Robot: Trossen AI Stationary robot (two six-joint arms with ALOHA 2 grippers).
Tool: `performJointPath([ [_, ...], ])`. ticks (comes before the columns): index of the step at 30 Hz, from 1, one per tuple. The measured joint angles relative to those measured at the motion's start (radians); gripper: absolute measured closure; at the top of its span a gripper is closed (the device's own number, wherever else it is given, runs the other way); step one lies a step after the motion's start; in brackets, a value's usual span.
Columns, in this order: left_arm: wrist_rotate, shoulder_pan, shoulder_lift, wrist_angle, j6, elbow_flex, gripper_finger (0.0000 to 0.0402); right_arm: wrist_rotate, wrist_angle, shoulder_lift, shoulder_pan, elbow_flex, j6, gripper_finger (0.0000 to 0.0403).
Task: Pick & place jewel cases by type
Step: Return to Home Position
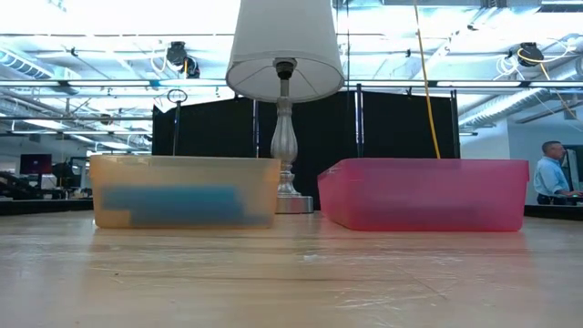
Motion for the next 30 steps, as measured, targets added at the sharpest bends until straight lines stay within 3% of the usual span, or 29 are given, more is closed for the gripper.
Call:
performJointPath([
  [6, 0.081, 0.006, -0.198, 0.098, 0.083, -0.222, 0.0399, -0.001, 0.379, -0.298, 0.006, -0.366, -0.006, 0.0402],
  [9, 0.187, 0.036, -0.23, 0.184, 0.148, -0.353, 0.0399, 0.0, 0.458, -0.449, -0.026, -0.507, -0.014, 0.0402],
  [11, 0.193, 0.078, -0.248, 0.216, 0.15, -0.408, 0.0399, 0.002, 0.473, -0.536, -0.063, -0.565, -0.014, 0.0402],
  [14, 0.206, 0.181, -0.267, 0.22, 0.113, -0.448, 0.0399, -0.001, 0.447, -0.617, -0.128, -0.6, -0.003, 0.0402],
  [18, 0.535, 0.324, -0.278, 0.277, 0.028, -0.499, 0.04, -0.014, 0.286, -0.669, -0.177, -0.602, -0.007, 0.0403],
  [21, 0.685, 0.393, -0.276, 0.311, -0.023, -0.571, 0.04, -0.168, 0.214, -0.68, -0.219, -0.607, -0.013, 0.0403],
  [24, 0.718, 0.423, -0.281, 0.358, -0.039, -0.639, 0.04, -0.3, 0.246, -0.684, -0.258, -0.623, -0.005, 0.0403],
  [30, 0.668, 0.406, -0.382, 0.365, -0.036, -0.733, 0.04, -0.301, 0.35, -0.723, -0.289, -0.724, -0.002, 0.0403],
])
